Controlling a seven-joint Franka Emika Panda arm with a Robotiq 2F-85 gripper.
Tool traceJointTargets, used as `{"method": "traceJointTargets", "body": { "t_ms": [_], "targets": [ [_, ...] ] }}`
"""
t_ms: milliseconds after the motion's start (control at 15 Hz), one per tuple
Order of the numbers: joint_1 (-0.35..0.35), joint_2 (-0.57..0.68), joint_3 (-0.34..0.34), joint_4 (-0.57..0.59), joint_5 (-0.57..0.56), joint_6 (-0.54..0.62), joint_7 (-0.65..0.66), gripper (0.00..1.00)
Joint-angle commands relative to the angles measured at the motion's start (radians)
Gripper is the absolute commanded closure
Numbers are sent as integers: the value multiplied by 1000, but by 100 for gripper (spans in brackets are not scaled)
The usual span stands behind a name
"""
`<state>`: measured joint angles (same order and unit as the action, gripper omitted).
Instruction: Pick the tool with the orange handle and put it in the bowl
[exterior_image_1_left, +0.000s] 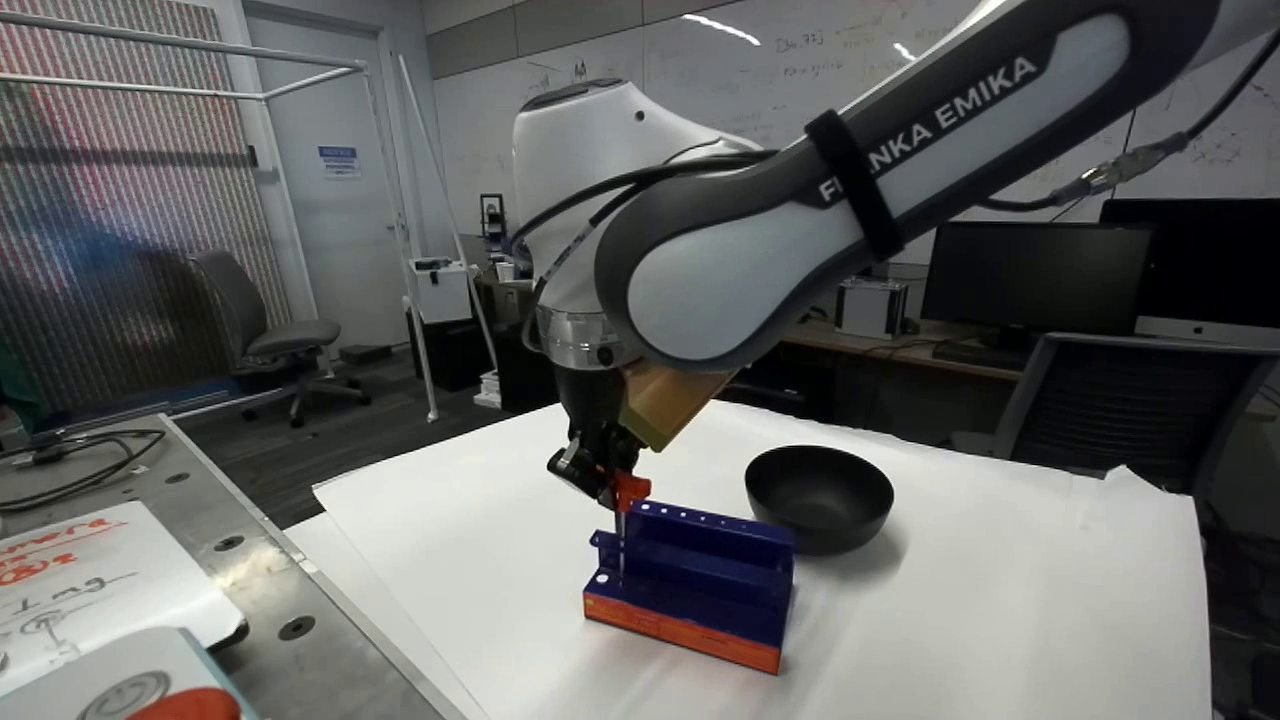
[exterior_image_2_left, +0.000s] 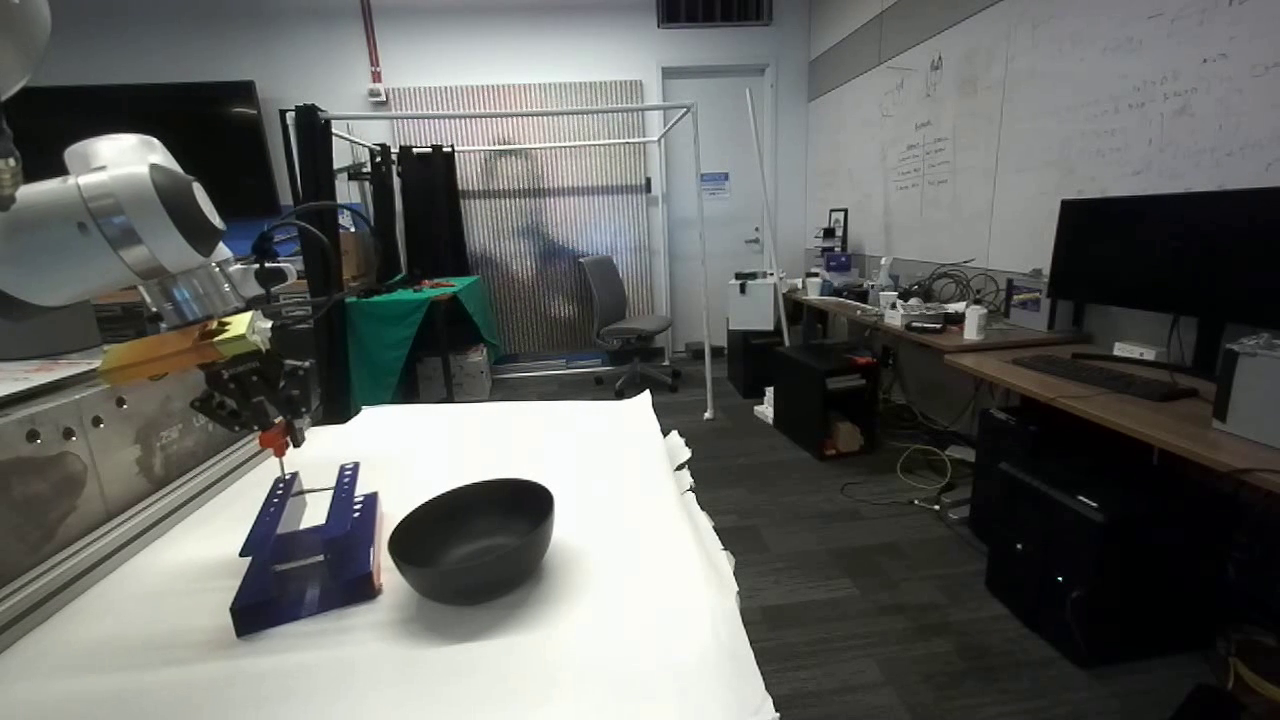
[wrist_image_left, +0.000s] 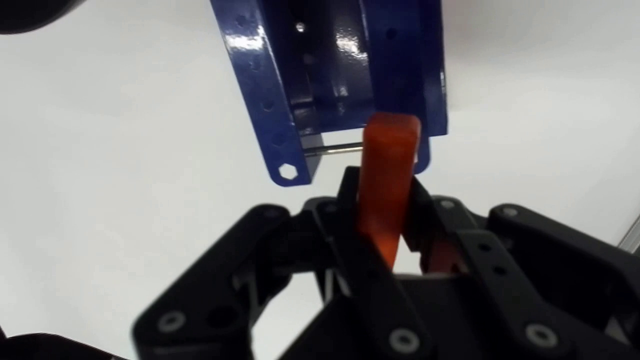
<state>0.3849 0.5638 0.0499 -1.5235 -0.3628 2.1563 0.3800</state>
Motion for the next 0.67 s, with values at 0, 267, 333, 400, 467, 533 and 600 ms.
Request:
{"method": "traceJointTargets", "body": {
  "t_ms": [0,267,333,400,467,533,600],
  "targets": [
    [24,5,-17,50,-26,-88,11,93],
    [20,-2,-10,64,-33,-143,1,93],
    [19,-1,-7,71,-30,-162,-5,94],
    [19,-3,-6,73,-30,-171,-7,94],
    [19,-5,-5,76,-31,-180,-8,93],
    [20,-4,-5,80,-33,-187,-8,93],
    [21,-6,-5,83,-35,-193,-7,93]
  ]
}}
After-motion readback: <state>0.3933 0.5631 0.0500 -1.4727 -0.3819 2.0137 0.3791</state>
